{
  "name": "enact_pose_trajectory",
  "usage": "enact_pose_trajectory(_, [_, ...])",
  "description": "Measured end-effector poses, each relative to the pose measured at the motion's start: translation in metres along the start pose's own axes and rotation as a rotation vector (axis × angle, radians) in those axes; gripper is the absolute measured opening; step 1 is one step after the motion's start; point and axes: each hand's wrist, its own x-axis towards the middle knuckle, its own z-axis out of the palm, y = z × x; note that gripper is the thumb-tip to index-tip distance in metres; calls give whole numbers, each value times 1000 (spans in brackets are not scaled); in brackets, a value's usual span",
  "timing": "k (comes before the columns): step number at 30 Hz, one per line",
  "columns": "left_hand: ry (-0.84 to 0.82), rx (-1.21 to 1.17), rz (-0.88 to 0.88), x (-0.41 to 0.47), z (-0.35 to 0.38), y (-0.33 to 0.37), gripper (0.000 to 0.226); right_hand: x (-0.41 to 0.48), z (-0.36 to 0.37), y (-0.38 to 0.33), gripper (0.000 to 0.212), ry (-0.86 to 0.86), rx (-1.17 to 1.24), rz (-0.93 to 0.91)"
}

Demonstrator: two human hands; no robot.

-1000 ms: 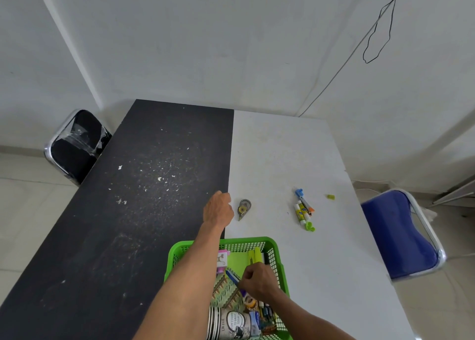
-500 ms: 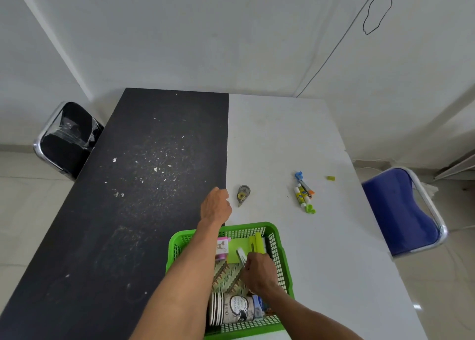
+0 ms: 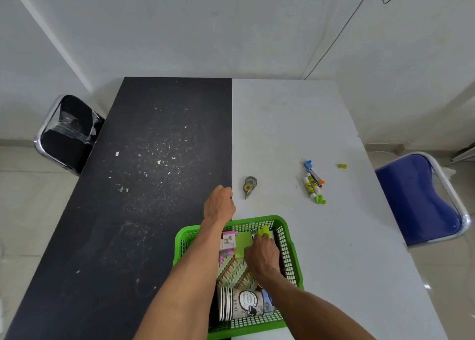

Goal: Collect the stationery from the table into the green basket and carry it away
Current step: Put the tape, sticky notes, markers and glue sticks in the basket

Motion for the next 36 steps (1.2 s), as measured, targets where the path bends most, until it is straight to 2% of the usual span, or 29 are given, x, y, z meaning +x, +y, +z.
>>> enact_pose_trajectory(4, [-7, -2, 1, 4, 2, 0, 19, 4, 1, -2, 34, -13, -43, -38])
enact_pose_trajectory(14, [-29, -15, 2, 5, 6, 6, 19, 5, 1, -3, 28, -10, -42, -29])
enact_pose_trajectory(26, [-40, -6, 13, 1, 5, 12, 23, 8, 1, 3, 26, -23, -64, -124])
enact_pose_trajectory(33, [-45, -11, 17, 2, 3, 20, 25, 9, 3, 5, 28, 9, -69, -178])
enact_pose_trajectory(36, [-51, -4, 17, 5, 5, 24, 26, 14, -2, 5, 19, 65, 17, -157])
